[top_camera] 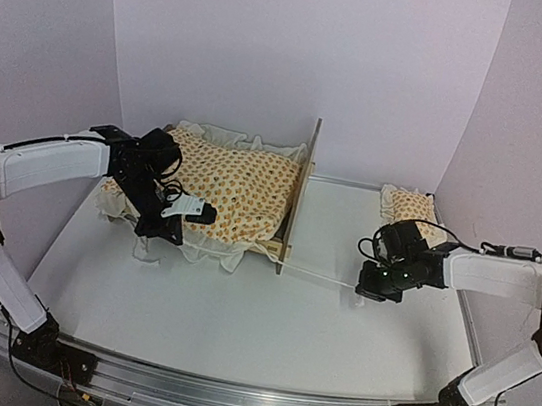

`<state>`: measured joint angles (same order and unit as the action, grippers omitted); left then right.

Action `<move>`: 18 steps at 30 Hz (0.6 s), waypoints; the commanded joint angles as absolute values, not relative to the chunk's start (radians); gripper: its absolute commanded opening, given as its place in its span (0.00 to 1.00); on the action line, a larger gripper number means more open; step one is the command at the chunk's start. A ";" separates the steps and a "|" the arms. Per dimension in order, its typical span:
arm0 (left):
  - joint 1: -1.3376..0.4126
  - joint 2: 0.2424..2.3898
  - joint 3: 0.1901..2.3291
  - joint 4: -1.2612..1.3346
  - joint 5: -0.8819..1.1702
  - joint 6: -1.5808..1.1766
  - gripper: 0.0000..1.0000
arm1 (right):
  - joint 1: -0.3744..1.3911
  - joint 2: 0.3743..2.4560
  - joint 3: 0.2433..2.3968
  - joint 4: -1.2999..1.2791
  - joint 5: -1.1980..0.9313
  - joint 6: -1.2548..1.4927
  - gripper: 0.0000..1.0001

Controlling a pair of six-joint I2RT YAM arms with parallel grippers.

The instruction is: Set up the pet bed

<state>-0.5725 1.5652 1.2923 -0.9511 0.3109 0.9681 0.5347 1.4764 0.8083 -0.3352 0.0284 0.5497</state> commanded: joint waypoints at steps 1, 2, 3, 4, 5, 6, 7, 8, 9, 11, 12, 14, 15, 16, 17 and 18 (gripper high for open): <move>-0.560 1.541 1.267 -0.965 0.369 0.991 0.00 | 0.516 1.418 0.782 -0.414 0.066 0.561 0.00; -0.584 1.539 1.264 -0.975 0.390 0.996 0.00 | 0.517 1.419 0.784 -0.415 0.055 0.553 0.00; -0.620 1.541 1.259 -0.981 0.395 0.995 0.00 | 0.517 1.418 0.788 -0.418 0.046 0.548 0.01; -0.665 1.547 1.254 -0.993 0.398 0.999 0.00 | 0.516 1.415 0.797 -0.422 0.040 0.544 0.05; -0.699 1.552 1.253 -1.013 0.415 1.010 0.05 | 0.516 1.408 0.809 -0.428 0.028 0.534 0.15; -0.718 1.557 1.258 -1.038 0.449 1.023 0.17 | 0.516 1.403 0.827 -0.437 0.011 0.520 0.29; -0.720 1.560 1.281 -1.063 0.499 1.030 0.38 | 0.519 1.390 0.852 -0.455 -0.005 0.507 0.45; -0.714 1.566 1.310 -1.088 0.541 1.027 0.55 | 0.522 1.379 0.890 -0.471 -0.019 0.496 0.62; -0.702 1.572 1.337 -1.110 0.570 1.026 0.66 | 0.531 1.358 0.926 -0.495 -0.010 0.493 0.78; -0.664 1.587 1.410 -1.151 0.626 1.023 0.77 | 0.562 1.318 1.021 -0.525 0.050 0.501 0.87; -0.615 1.596 1.463 -1.154 0.645 1.010 0.80 | 0.585 1.309 1.093 -0.530 0.090 0.509 0.88; -0.519 1.633 1.561 -1.118 0.681 0.940 0.84 | 0.663 1.333 1.223 -0.529 0.214 0.523 0.90; -0.462 1.654 1.612 -1.092 0.678 0.878 0.84 | 0.702 1.368 1.293 -0.530 0.268 0.523 0.90; -0.412 1.681 1.667 -1.057 0.660 0.809 0.84 | 0.737 1.413 1.369 -0.532 0.318 0.527 0.90; -0.378 1.704 1.720 -1.009 0.633 0.748 0.84 | 0.769 1.468 1.448 -0.536 0.358 0.531 0.90; -0.339 1.734 1.765 -0.970 0.589 0.678 0.85 | 0.792 1.520 1.514 -0.536 0.387 0.538 0.90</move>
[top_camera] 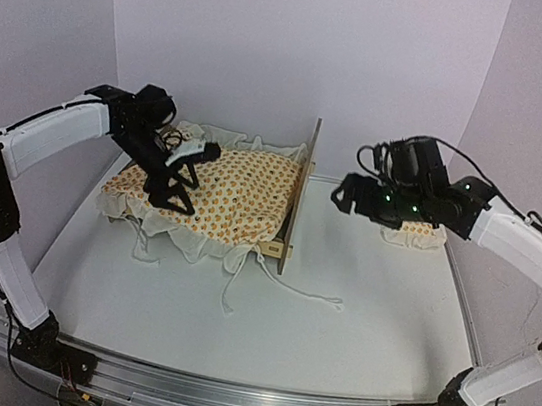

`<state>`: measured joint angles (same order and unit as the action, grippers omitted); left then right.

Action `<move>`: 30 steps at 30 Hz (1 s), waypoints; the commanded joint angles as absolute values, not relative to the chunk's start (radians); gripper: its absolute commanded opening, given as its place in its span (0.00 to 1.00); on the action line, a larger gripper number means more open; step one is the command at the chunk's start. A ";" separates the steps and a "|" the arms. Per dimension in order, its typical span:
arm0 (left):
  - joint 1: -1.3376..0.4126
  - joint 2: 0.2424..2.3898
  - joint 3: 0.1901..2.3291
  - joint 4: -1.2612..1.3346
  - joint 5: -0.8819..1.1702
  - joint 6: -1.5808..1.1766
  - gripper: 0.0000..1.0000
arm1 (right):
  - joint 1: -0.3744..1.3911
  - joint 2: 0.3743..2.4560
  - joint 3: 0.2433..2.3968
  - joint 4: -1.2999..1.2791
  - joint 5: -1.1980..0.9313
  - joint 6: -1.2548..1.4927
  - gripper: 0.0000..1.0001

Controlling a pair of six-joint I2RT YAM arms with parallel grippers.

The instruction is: Set up the pet bed

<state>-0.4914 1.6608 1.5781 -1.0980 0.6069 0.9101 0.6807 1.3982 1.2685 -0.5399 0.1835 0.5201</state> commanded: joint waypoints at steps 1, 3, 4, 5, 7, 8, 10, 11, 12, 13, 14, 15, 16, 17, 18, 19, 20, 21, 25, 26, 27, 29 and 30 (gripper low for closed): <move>-0.302 1.764 1.808 -0.938 0.541 0.613 0.85 | 0.813 1.572 1.576 -0.536 0.414 0.546 0.90; -0.237 1.820 1.882 -0.887 0.454 0.504 0.85 | 0.845 1.672 1.685 -0.536 0.459 0.556 0.88; -0.210 1.837 1.908 -0.865 0.424 0.462 0.85 | 0.852 1.716 1.739 -0.537 0.467 0.560 0.87; -0.179 1.854 1.922 -0.853 0.400 0.423 0.84 | 0.858 1.760 1.770 -0.539 0.474 0.570 0.86; -0.124 1.875 1.933 -0.818 0.370 0.361 0.84 | 0.864 1.841 1.833 -0.546 0.495 0.594 0.83; -0.103 1.876 1.928 -0.803 0.363 0.342 0.84 | 0.868 1.869 1.854 -0.549 0.517 0.593 0.83; -0.075 1.871 1.906 -0.774 0.345 0.333 0.83 | 0.873 1.927 1.896 -0.560 0.554 0.576 0.82; -0.073 1.863 1.890 -0.756 0.324 0.340 0.82 | 0.874 1.953 1.918 -0.568 0.568 0.563 0.80; -0.072 1.850 1.872 -0.740 0.315 0.357 0.82 | 0.874 1.975 1.939 -0.576 0.573 0.545 0.77; -0.072 1.840 1.853 -0.724 0.312 0.369 0.82 | 0.875 1.995 1.958 -0.585 0.575 0.535 0.74; -0.071 1.829 1.839 -0.712 0.308 0.381 0.82 | 0.875 2.007 1.968 -0.597 0.580 0.531 0.72; -0.072 1.822 1.824 -0.703 0.308 0.389 0.82 | 0.875 2.014 1.970 -0.603 0.588 0.531 0.68; -0.072 1.815 1.813 -0.701 0.313 0.400 0.81 | 0.875 2.014 1.963 -0.607 0.599 0.533 0.65; -0.072 1.809 1.806 -0.700 0.317 0.406 0.81 | 0.874 2.011 1.954 -0.609 0.616 0.535 0.62; -0.072 1.804 1.795 -0.698 0.321 0.410 0.81 | 0.874 2.007 1.936 -0.610 0.635 0.538 0.60; -0.072 1.800 1.786 -0.697 0.326 0.415 0.80 | 0.875 1.999 1.921 -0.610 0.662 0.540 0.56; -0.072 1.794 1.775 -0.695 0.331 0.420 0.80 | 0.875 1.991 1.900 -0.610 0.683 0.541 0.53; -0.073 1.790 1.764 -0.693 0.338 0.423 0.79 | 0.874 1.986 1.885 -0.610 0.703 0.539 0.51; -0.072 1.781 1.741 -0.689 0.372 0.421 0.78 | 0.860 1.980 1.849 -0.612 0.745 0.527 0.15; -0.073 1.781 1.740 -0.689 0.381 0.419 0.78 | 0.859 1.978 1.844 -0.613 0.746 0.524 0.10; -0.073 1.780 1.741 -0.691 0.387 0.417 0.78 | 0.858 1.976 1.838 -0.615 0.749 0.518 0.08; -0.073 1.776 1.742 -0.696 0.396 0.417 0.77 | 0.858 1.942 1.808 -0.624 0.759 0.525 0.02; -0.073 1.772 1.741 -0.700 0.399 0.417 0.77 | 0.858 1.919 1.786 -0.627 0.765 0.530 0.00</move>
